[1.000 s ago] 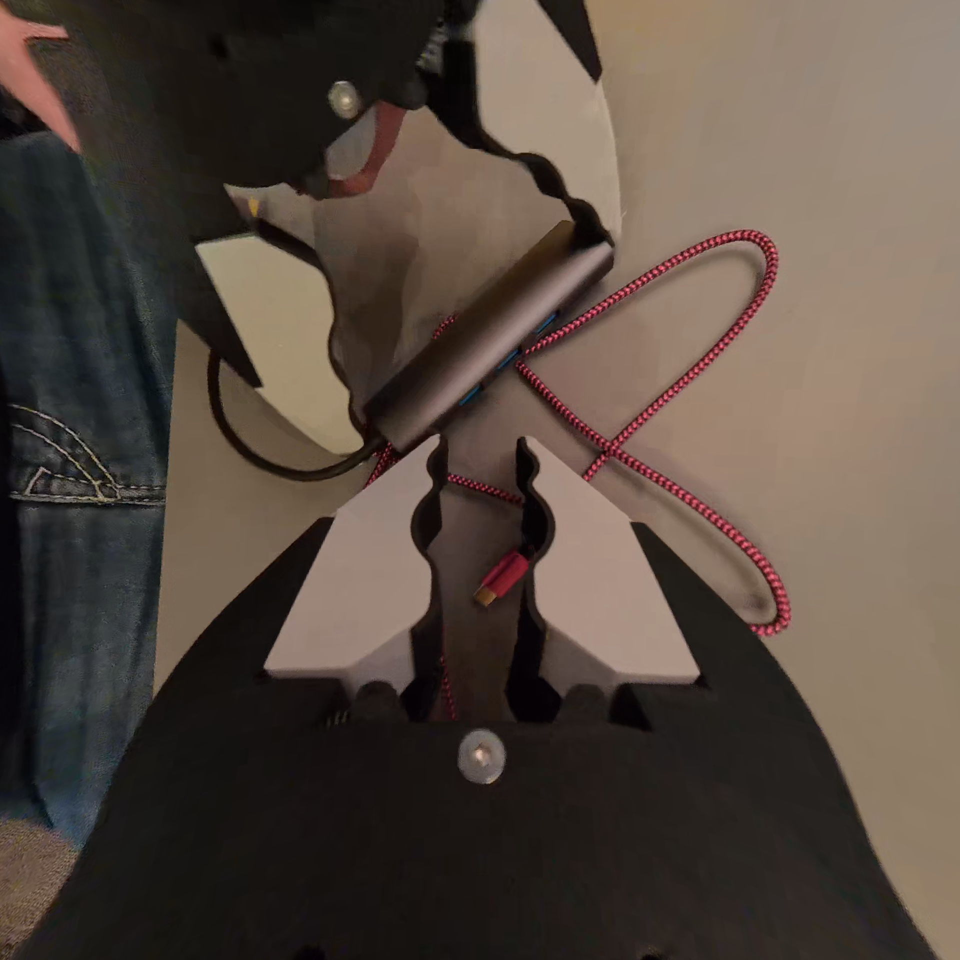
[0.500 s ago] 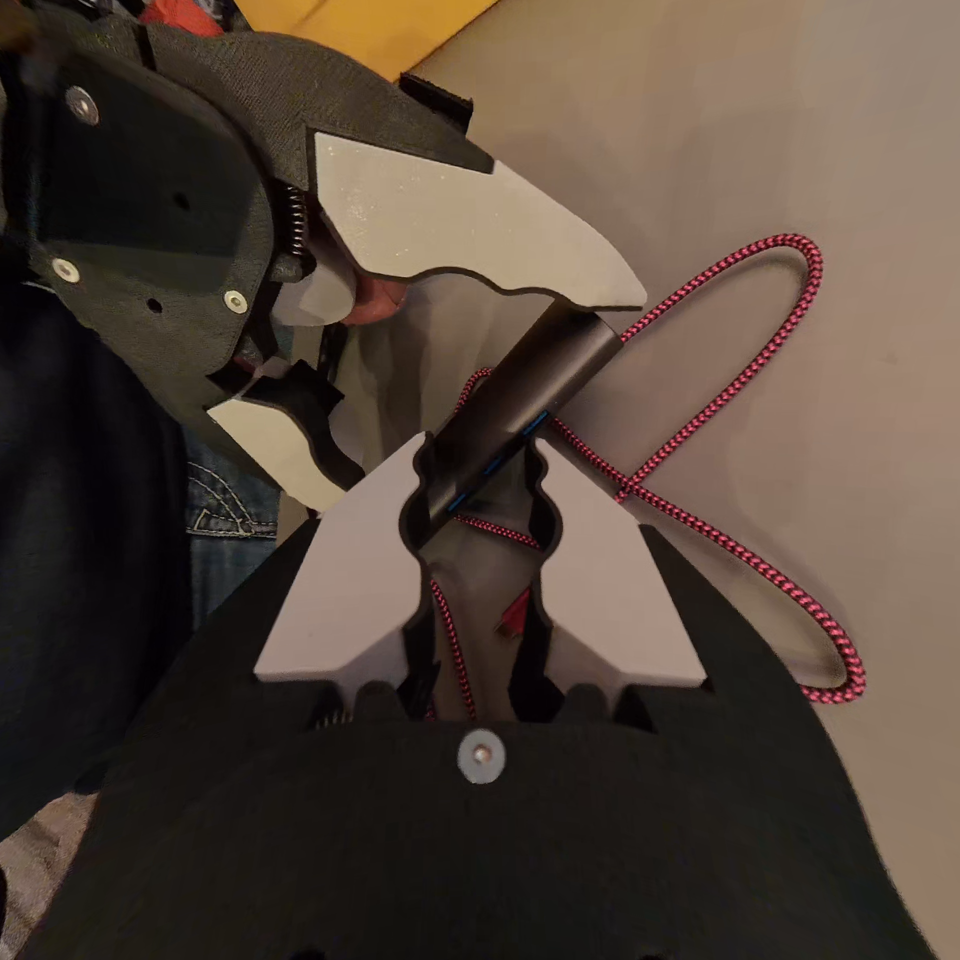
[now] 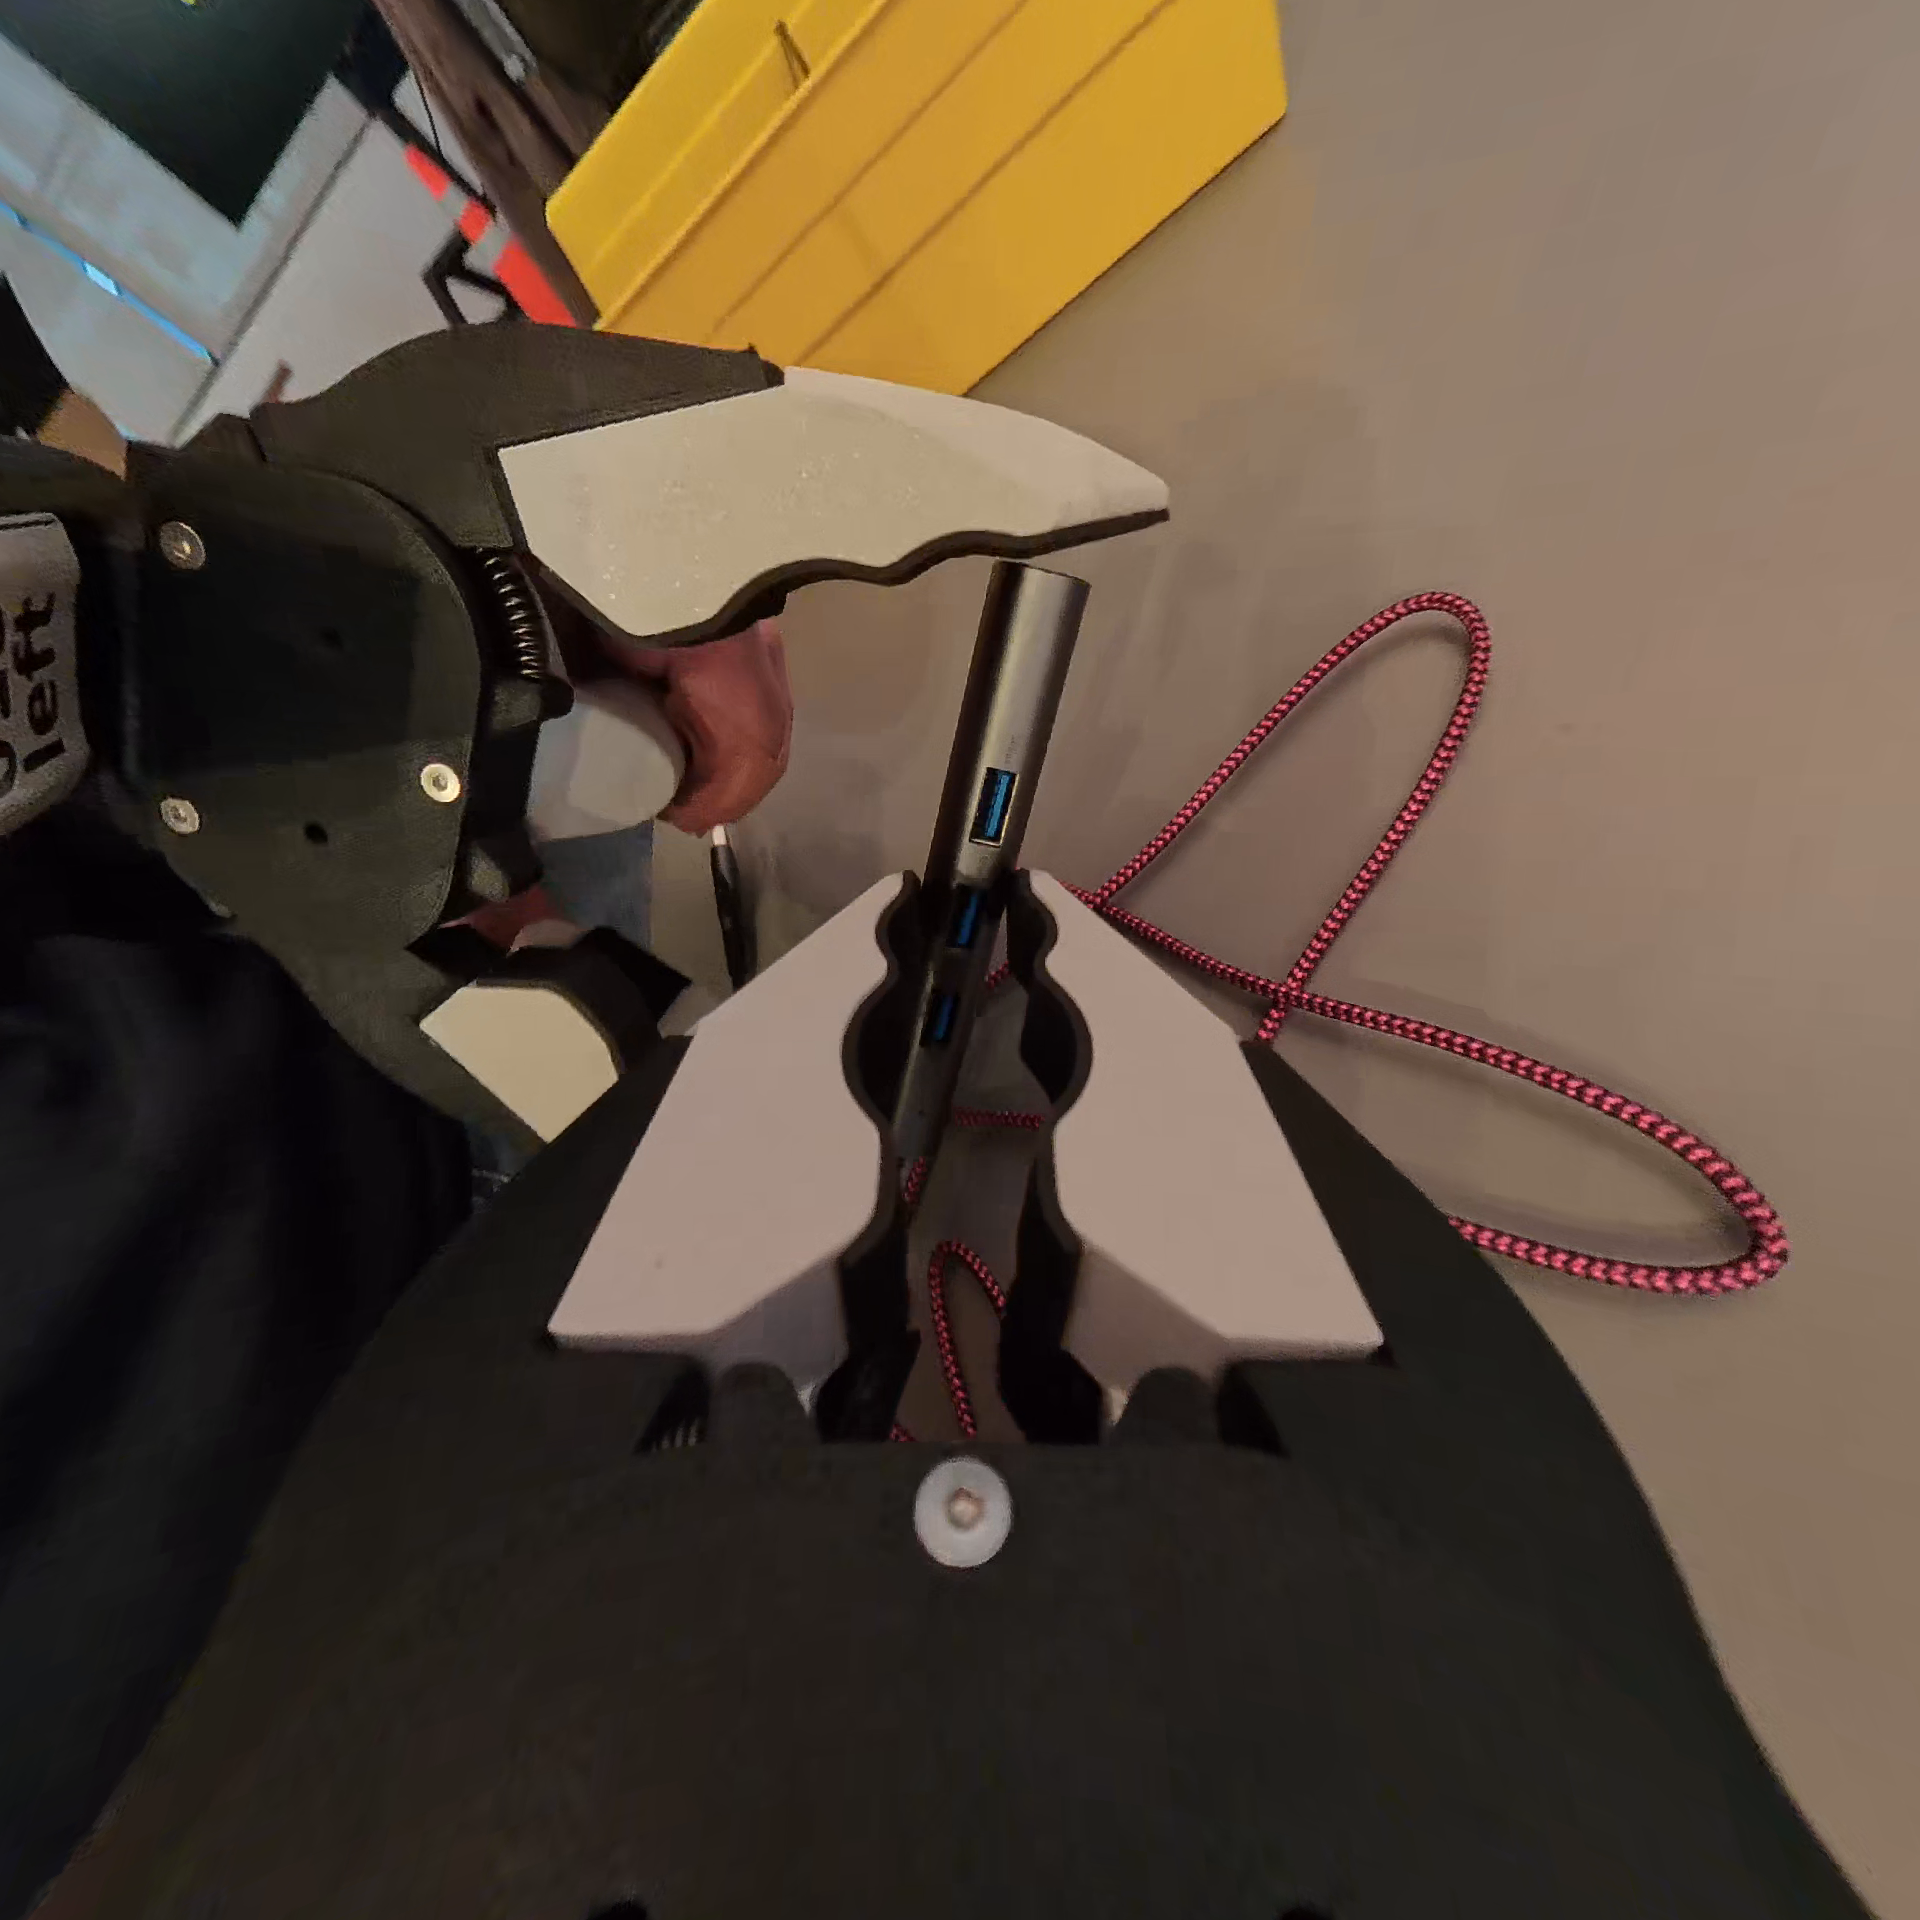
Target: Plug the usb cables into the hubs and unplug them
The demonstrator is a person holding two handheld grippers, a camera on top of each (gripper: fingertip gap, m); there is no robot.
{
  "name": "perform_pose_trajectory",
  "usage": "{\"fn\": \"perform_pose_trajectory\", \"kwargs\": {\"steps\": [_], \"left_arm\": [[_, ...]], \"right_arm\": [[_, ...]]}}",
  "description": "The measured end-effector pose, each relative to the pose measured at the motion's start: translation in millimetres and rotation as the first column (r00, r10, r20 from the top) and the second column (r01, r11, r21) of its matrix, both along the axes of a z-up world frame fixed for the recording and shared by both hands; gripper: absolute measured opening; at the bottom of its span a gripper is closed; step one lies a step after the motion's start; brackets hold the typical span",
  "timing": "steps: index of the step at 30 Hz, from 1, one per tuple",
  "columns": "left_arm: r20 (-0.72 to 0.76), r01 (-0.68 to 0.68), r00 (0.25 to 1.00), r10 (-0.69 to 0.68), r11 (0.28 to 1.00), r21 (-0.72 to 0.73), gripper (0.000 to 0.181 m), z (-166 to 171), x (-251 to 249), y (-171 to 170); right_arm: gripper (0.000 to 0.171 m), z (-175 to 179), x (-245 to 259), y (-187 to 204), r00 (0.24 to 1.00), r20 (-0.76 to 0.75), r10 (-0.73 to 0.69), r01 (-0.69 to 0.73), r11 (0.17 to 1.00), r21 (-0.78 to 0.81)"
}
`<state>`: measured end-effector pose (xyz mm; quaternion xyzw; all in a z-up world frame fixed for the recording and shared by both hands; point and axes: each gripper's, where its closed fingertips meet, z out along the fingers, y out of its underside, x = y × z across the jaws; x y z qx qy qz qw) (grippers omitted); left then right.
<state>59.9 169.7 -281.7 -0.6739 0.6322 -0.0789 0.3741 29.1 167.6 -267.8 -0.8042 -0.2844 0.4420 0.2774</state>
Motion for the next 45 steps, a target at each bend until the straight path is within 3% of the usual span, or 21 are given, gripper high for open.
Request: {"fn": "perform_pose_trajectory", "kwargs": {"steps": [5, 9, 16, 25, 30, 33, 34, 41, 45], "left_arm": [[0.007, -0.053, 0.999, 0.053, 0.998, 0.045, 0.147, -10, -2, 13], [-0.005, 0.03, 1.0, -0.03, 0.983, 0.179, 0.146, -10, 0, 12], [0.025, 0.114, 0.993, -0.118, 0.988, 0.108, 0.147, -11, 3, 7], [-0.038, 0.148, 0.989, -0.145, 0.981, 0.125, 0.146, -10, -1, 8], [-0.032, 0.164, 0.986, -0.163, 0.984, 0.065, 0.144, -9, -2, 3], [0.021, 0.176, 0.984, -0.177, 0.984, 0.032, 0.143, -2, 2, -1], [0.043, 0.176, 0.983, -0.178, 0.984, 0.032, 0.143, 2, 2, -1], [0.174, 0.138, 0.977, -0.124, 0.988, -0.068, 0.142, 21, -7, 8], [0.184, 0.142, 0.975, -0.124, 0.986, -0.092, 0.142, 15, -7, 6]], "right_arm": [[0.014, 5, -3, -1, 0.996, -0.068, -0.06, 0.059, 0.998, -0.021], [0.013, 3, -3, -3, 0.993, -0.088, -0.079, 0.075, 0.996, -0.053], [0.015, 1, -2, -6, 0.994, -0.07, -0.089, 0.086, 0.996, -0.037], [0.015, 5, -4, -4, 0.996, -0.035, -0.084, 0.084, 0.996, 0.008], [0.016, 4, -5, -7, 0.997, -0.057, -0.054, 0.054, 0.998, 0.012], [0.017, 14, 2, -7, 0.996, -0.079, -0.032, 0.038, 0.997, 0.075], [0.024, 15, 6, -6, 0.996, -0.075, -0.037, 0.043, 0.996, 0.078], [0.033, 27, 89, 1, 0.989, 0.131, -0.071, 0.014, 0.919, 0.393], [0.041, 11, 97, -10, 0.977, 0.212, 0.004, -0.097, 0.897, 0.431]]}}
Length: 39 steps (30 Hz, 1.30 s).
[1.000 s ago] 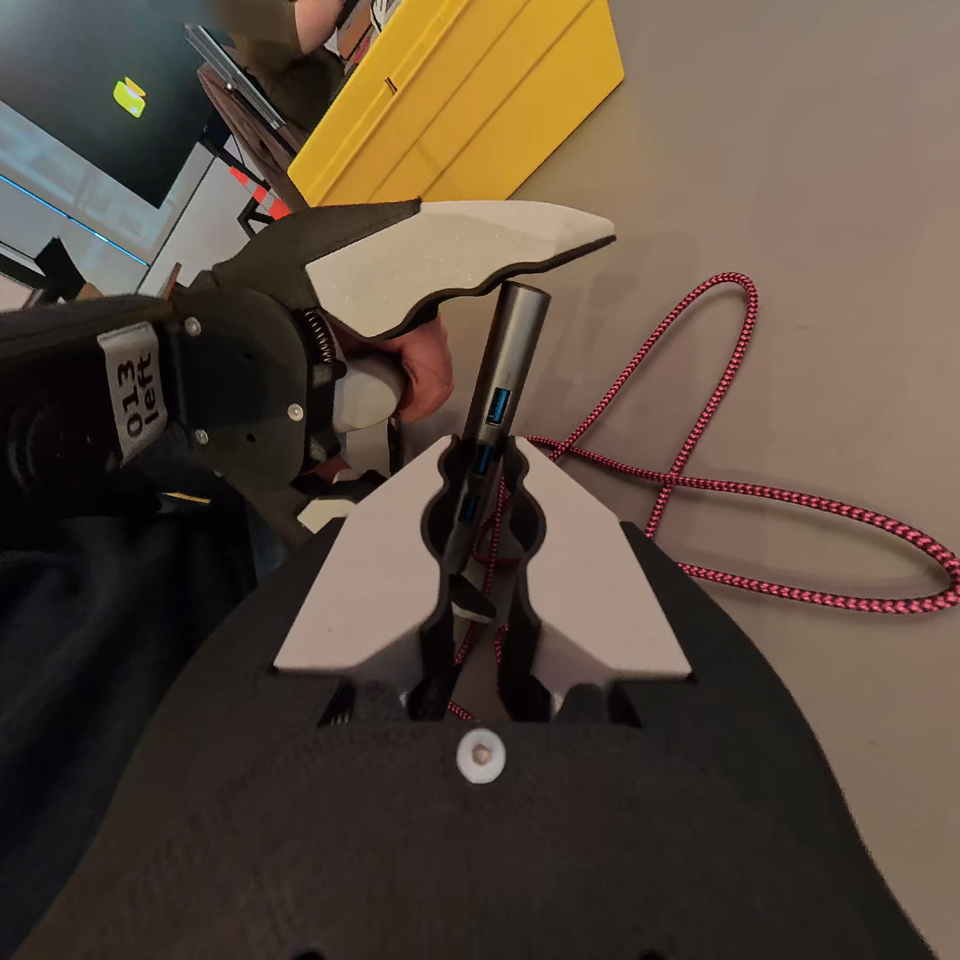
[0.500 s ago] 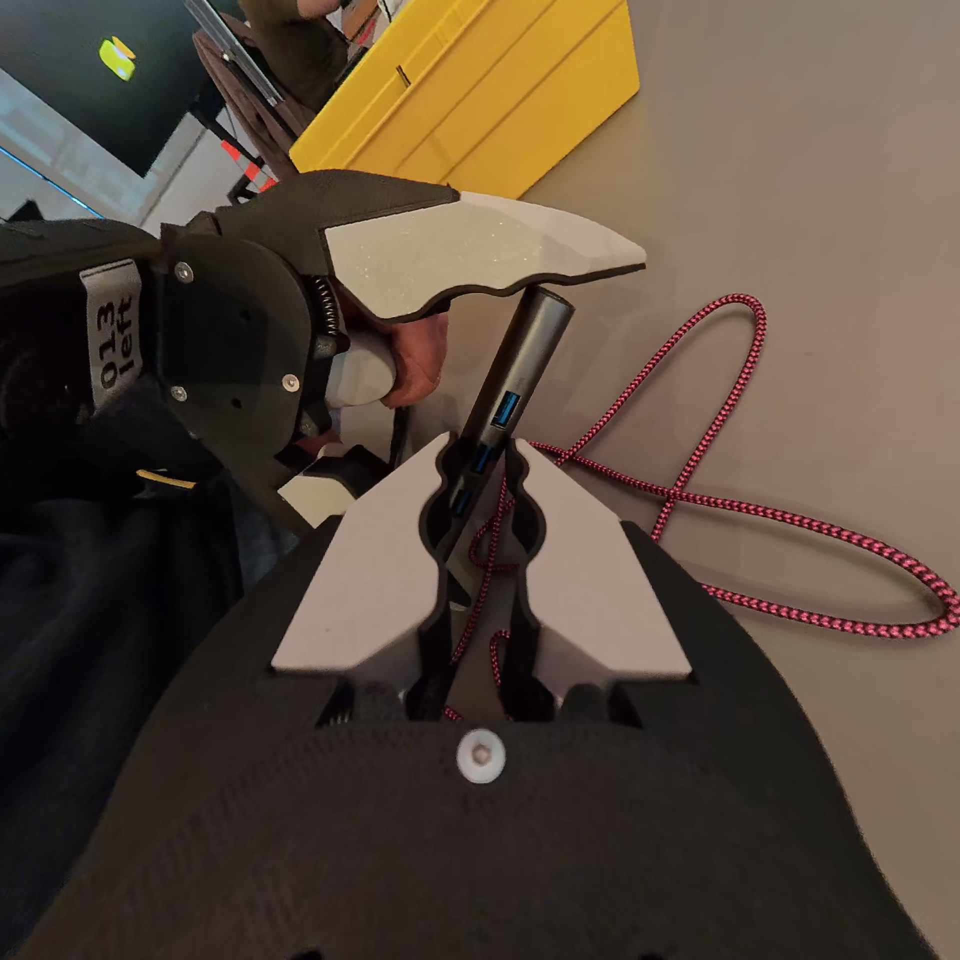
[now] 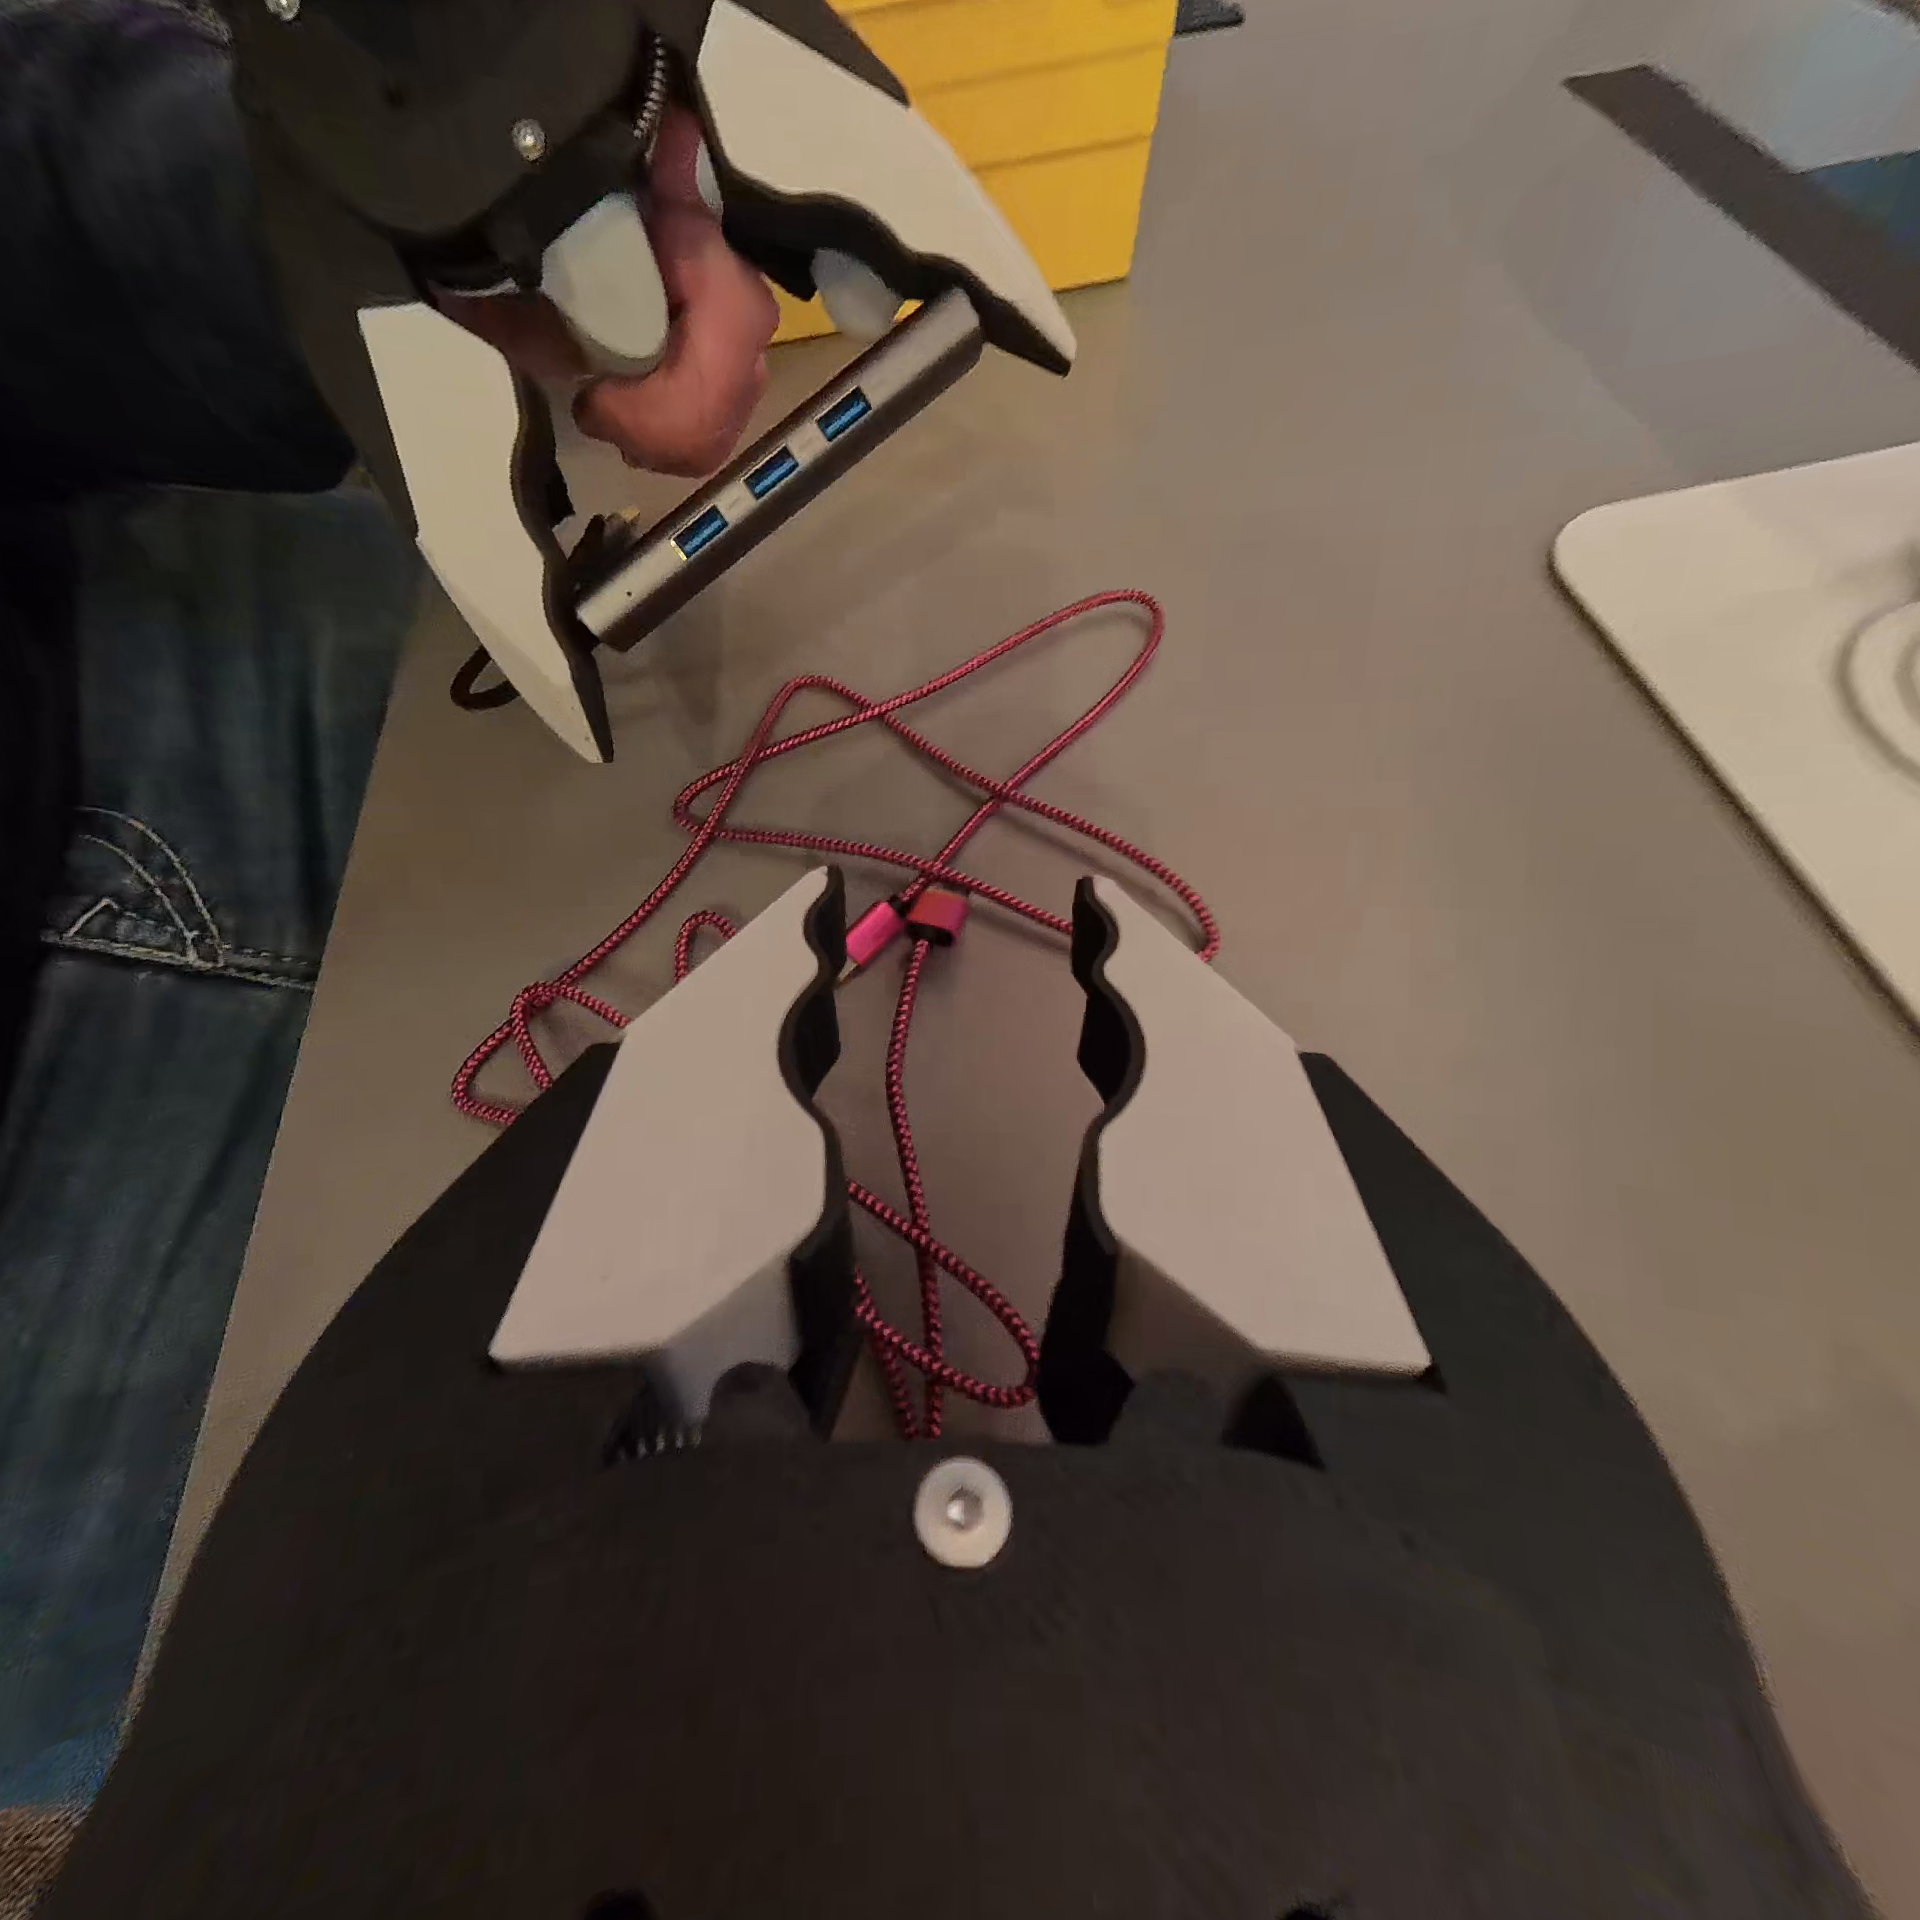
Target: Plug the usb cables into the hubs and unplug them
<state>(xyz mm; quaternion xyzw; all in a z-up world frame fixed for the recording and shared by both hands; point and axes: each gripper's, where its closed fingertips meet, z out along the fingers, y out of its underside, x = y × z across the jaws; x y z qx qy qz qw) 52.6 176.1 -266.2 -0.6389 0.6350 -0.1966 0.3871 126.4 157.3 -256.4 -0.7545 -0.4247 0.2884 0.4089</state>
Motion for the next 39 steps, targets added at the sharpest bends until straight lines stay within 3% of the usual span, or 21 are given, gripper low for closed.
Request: {"fn": "perform_pose_trajectory", "kwargs": {"steps": [11, 13, 17, 26, 35, 39], "left_arm": [[0.002, -0.008, 1.0, 0.008, 0.999, -0.049, 0.142, -21, -1, -1], [0.006, -0.01, 1.0, 0.011, 0.998, -0.056, 0.143, -23, -1, 0], [0.01, -0.013, 1.0, 0.014, 0.998, -0.062, 0.142, -26, -1, 0], [0.022, -0.014, 1.0, 0.016, 0.998, -0.068, 0.142, -25, -1, 1], [0.04, 0.051, 0.998, -0.048, 0.996, -0.066, 0.142, -10, 9, -10], [0.043, 0.075, 0.996, -0.072, 0.994, -0.077, 0.142, -7, 13, -15]], "right_arm": [[0.032, -55, -26, -4, 0.981, 0.172, -0.085, 0.089, 0.996, -0.016], [0.023, -59, -26, -2, 0.976, 0.19, -0.102, 0.107, 0.994, -0.012], [0.012, -60, -25, 3, 0.974, 0.187, -0.129, 0.135, 0.991, -0.022], [0.011, -51, -26, 5, 0.979, 0.145, -0.14, 0.141, 0.99, 0.003], [0.001, -6, -20, -2, 0.993, 0.095, -0.074, 0.063, 0.991, 0.116], [0.001, -10, -20, -6, 0.99, 0.133, -0.037, 0.024, 0.995, 0.099]]}}
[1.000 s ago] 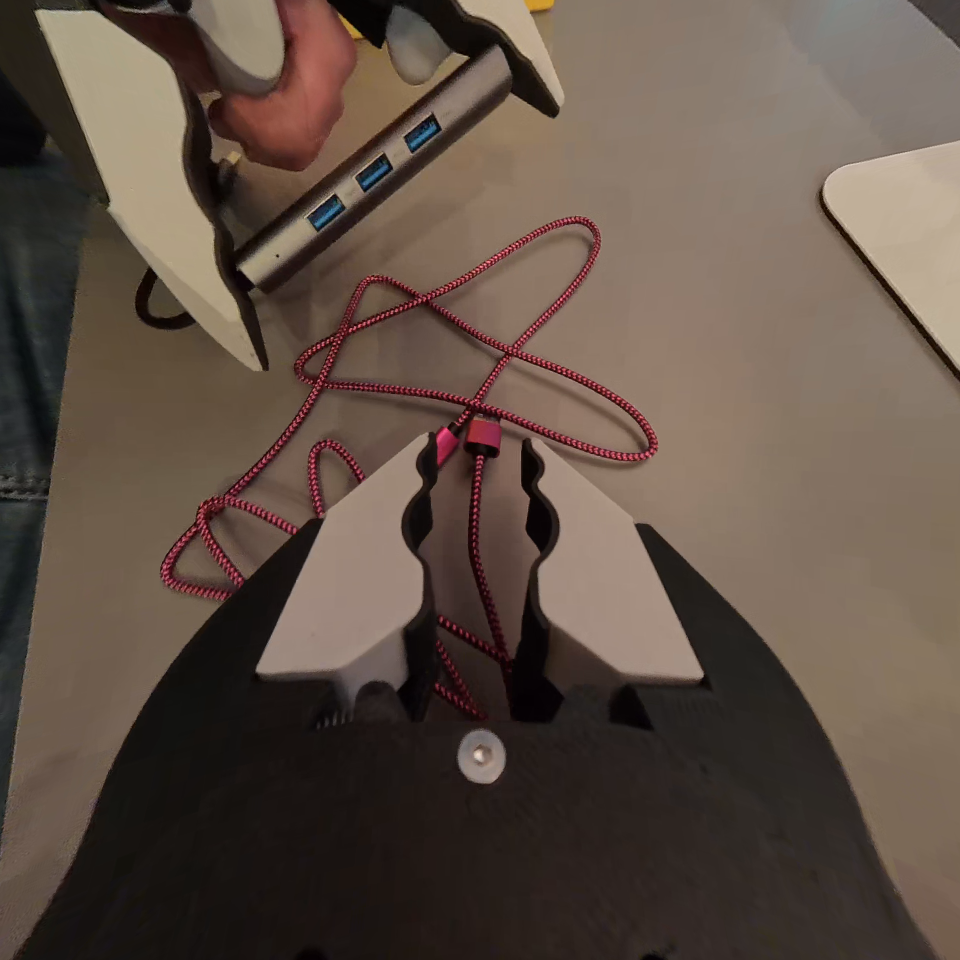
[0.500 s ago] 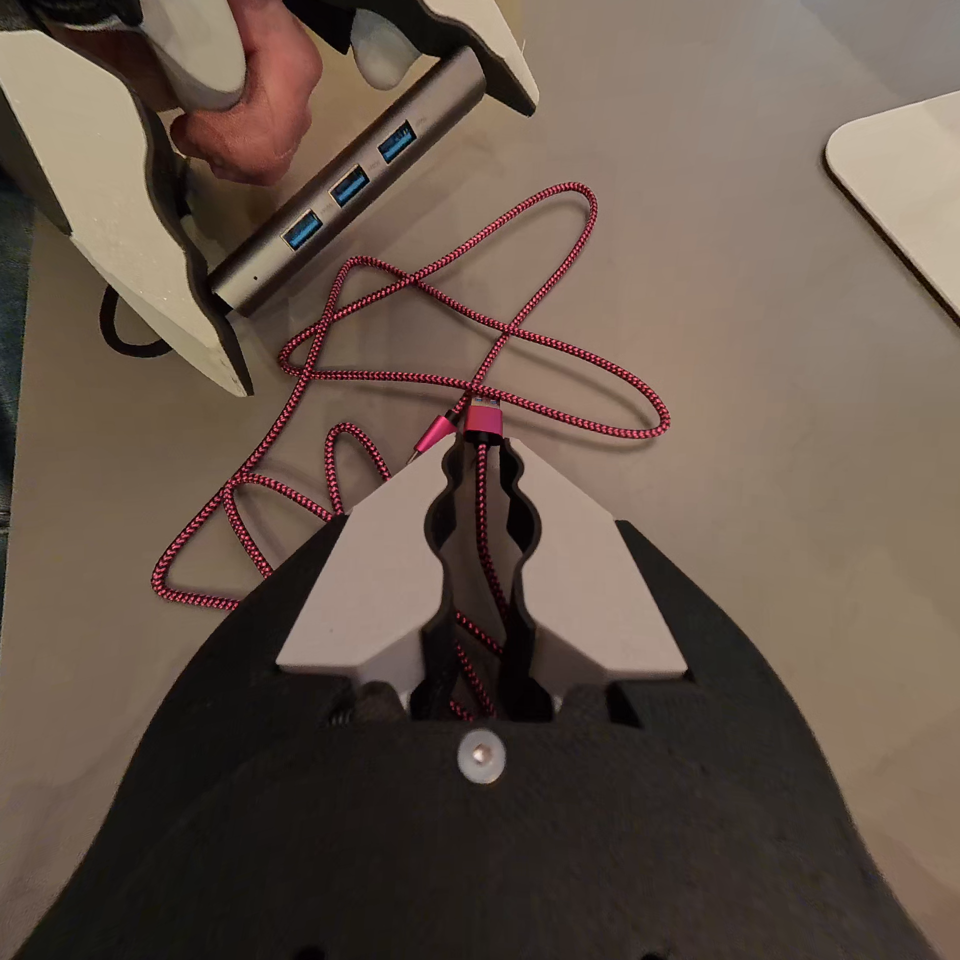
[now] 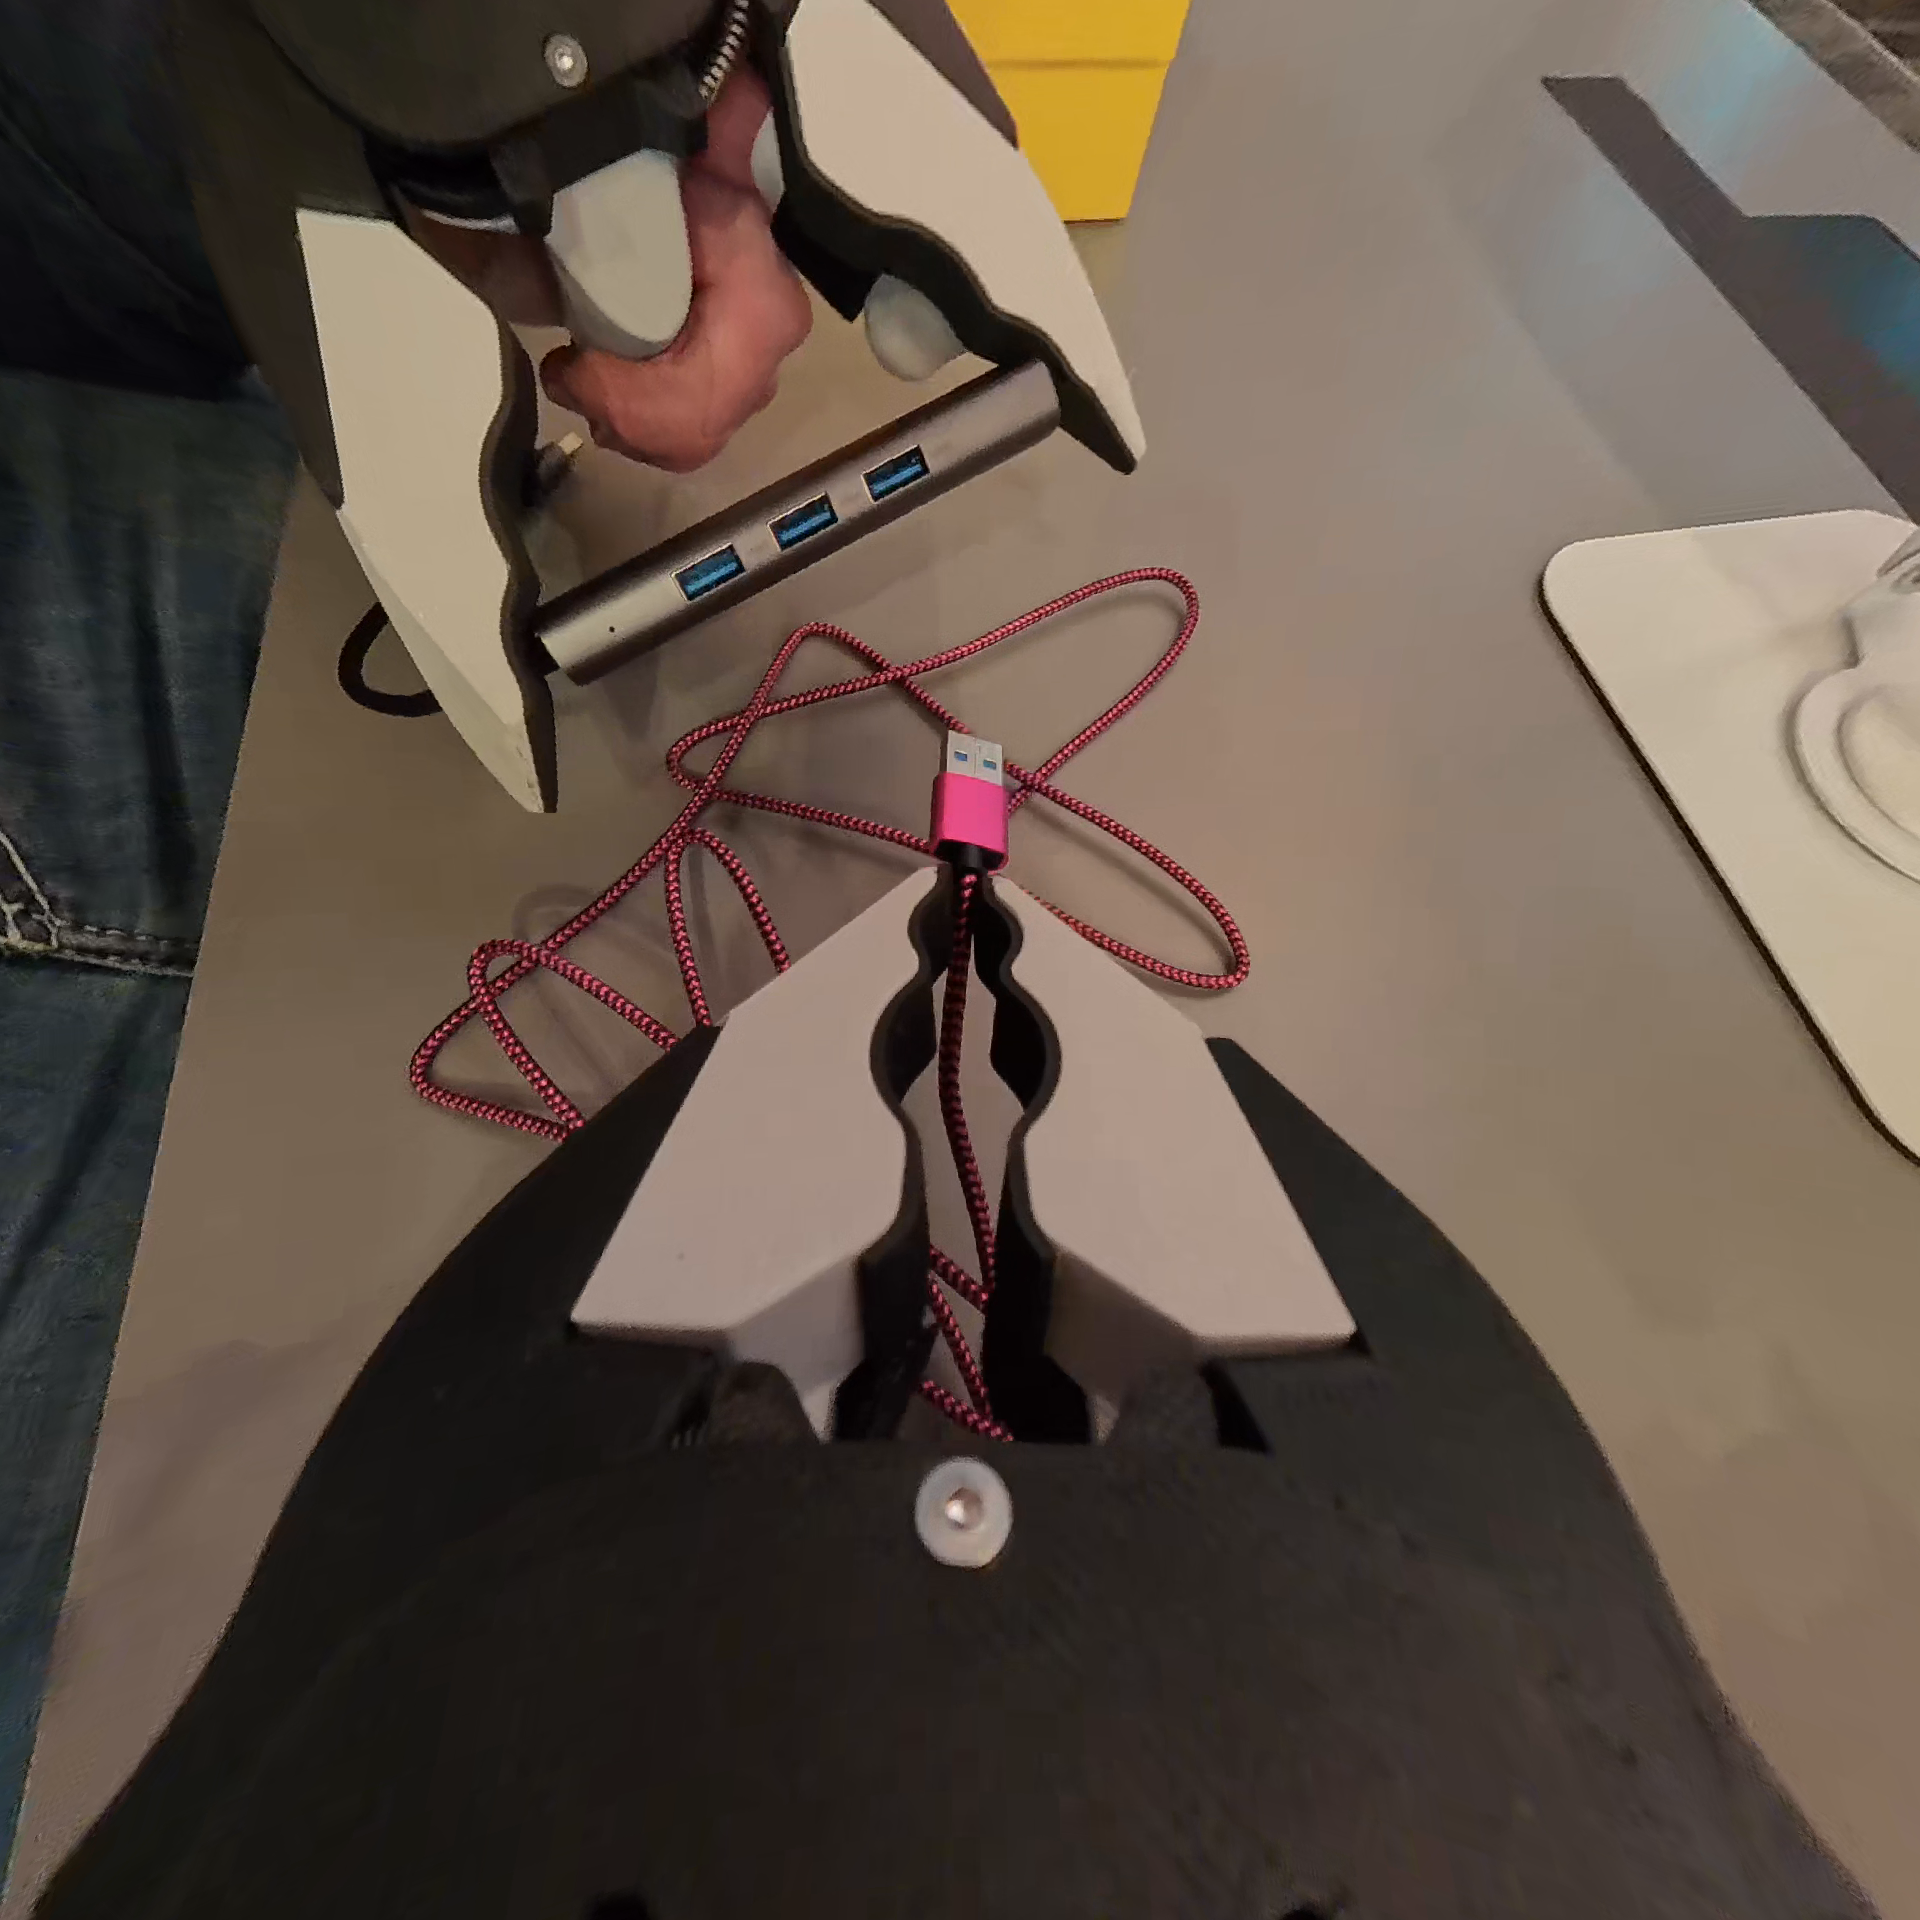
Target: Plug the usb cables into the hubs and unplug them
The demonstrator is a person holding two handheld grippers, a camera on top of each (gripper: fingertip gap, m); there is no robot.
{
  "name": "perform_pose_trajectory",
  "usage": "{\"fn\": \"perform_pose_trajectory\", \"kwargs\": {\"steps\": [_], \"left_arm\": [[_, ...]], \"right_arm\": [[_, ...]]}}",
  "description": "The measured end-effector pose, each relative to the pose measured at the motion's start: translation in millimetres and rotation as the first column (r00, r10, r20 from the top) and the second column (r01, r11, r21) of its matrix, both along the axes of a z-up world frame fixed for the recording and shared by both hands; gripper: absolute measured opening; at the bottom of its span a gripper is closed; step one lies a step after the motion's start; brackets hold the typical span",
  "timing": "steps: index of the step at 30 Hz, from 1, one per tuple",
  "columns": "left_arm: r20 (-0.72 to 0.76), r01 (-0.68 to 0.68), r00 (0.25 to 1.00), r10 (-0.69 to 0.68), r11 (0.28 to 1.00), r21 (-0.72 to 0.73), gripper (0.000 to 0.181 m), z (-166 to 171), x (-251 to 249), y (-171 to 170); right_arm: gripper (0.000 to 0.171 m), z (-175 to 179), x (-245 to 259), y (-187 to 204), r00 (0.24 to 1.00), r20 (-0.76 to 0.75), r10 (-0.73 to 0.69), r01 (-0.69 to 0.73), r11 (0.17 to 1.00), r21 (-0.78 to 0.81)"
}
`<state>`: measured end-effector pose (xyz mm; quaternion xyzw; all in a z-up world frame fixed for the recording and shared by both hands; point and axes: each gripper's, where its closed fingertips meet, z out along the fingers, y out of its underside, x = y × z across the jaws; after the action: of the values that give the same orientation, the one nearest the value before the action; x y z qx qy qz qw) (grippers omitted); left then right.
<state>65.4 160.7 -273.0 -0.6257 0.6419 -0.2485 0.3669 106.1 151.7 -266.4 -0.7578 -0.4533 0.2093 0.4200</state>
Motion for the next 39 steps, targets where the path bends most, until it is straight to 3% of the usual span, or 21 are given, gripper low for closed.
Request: {"fn": "perform_pose_trajectory", "kwargs": {"steps": [8, 18, 39], "left_arm": [[-0.03, 0.086, 0.996, -0.086, 0.996, -0.015, 0.142, -3, 10, -21], [-0.016, 0.123, 0.992, -0.123, 0.992, -0.02, 0.142, -4, 23, -39], [0.017, 0.093, 0.996, -0.093, 0.996, -0.012, 0.142, -2, 27, -36]], "right_arm": [[0.001, -1, -7, -10, 0.996, 0.067, 0.063, -0.066, 0.997, 0.039], [0.001, 15, -16, -12, 0.995, -0.082, 0.062, -0.06, 0.998, 0.022], [0.002, 19, -21, -8, 0.965, -0.259, -0.031, 0.018, 0.999, -0.051]]}}
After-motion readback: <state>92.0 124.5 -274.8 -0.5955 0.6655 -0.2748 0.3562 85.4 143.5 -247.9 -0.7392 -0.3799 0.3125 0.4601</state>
